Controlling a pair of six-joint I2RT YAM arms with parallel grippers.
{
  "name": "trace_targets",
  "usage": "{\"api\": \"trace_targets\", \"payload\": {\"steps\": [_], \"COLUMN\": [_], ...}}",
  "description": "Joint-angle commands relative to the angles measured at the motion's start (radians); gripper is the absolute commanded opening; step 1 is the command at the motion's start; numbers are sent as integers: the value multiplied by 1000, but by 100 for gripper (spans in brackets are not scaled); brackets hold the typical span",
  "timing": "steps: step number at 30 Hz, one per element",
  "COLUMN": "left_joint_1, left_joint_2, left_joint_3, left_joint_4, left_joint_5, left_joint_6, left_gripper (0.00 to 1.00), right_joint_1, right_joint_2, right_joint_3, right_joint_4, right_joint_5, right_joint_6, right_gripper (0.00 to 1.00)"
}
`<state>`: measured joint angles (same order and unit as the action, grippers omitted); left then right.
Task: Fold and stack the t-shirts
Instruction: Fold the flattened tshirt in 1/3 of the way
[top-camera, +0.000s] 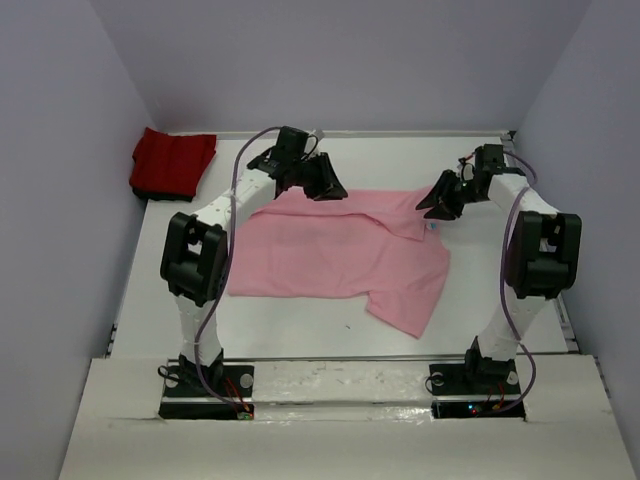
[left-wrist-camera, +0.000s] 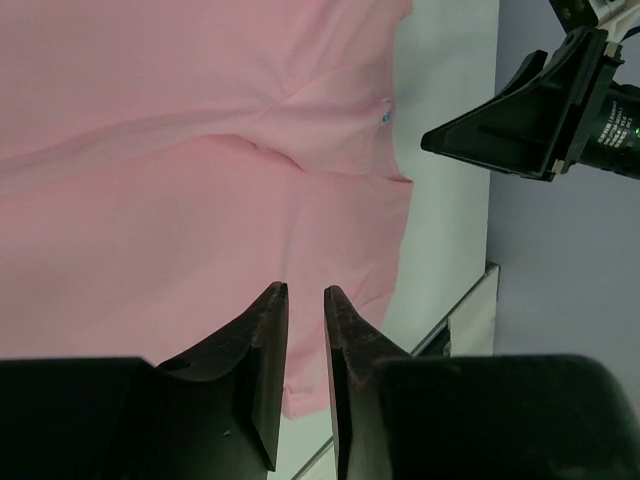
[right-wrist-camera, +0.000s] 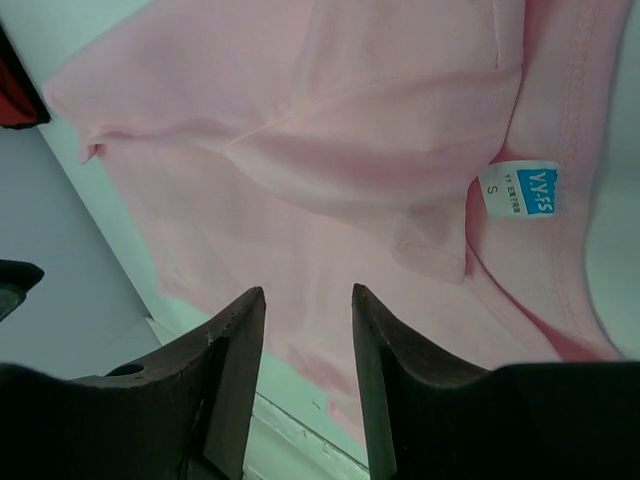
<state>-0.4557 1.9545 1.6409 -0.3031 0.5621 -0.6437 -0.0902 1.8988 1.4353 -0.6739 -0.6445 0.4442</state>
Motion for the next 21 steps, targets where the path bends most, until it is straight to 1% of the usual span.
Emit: {"api": "trace_targets", "payload": {"steps": [1, 2, 4, 5, 6, 7, 8, 9, 10, 11, 15, 17, 21], "left_joint_1": [-67, -78, -106, -112, -119, -133, -141, -149, -155, -167, -175, -184, -196], "left_joint_2": [-109, -120, -137, -149, -155, -170, -181, -189, -193, -187, -123, -99, -60], "left_joint_3": [-154, -189, -258, -315, -341, -364, -410, -429, -446, -466, -490, -498, -472], "left_joint_4": [110, 180, 260, 332, 361, 389, 460, 496, 530, 583, 682, 729, 780], "left_joint_5": [-117, -125, -140, -168, -186, -236, -266, -295, -323, -368, -373, -390, -404], "left_joint_6": [-17, -36, -117, -151, -183, -245, -275, -319, -338, -355, -451, -468, -471], "left_gripper": [33, 34, 36, 36, 36, 37, 39, 43, 48, 50, 50, 50, 50], "right_joint_1": [6, 6, 6, 6, 6, 6, 6, 6, 15, 15, 15, 15, 24], "right_joint_2": [-99, -118, -168, -184, -199, -228, -239, -251, -253, -251, -251, -250, -244], "right_joint_3": [-125, -157, -255, -285, -311, -366, -390, -424, -435, -438, -457, -466, -481], "right_joint_4": [254, 289, 361, 422, 453, 518, 549, 577, 617, 626, 663, 695, 706], "right_joint_5": [-1, 5, 19, 29, 45, 67, 77, 89, 97, 101, 127, 123, 115], "right_joint_6": [106, 128, 174, 210, 227, 243, 267, 277, 286, 295, 309, 312, 323], "right_gripper": [47, 47, 47, 47, 47, 47, 47, 47, 47, 47, 46, 46, 46]}}
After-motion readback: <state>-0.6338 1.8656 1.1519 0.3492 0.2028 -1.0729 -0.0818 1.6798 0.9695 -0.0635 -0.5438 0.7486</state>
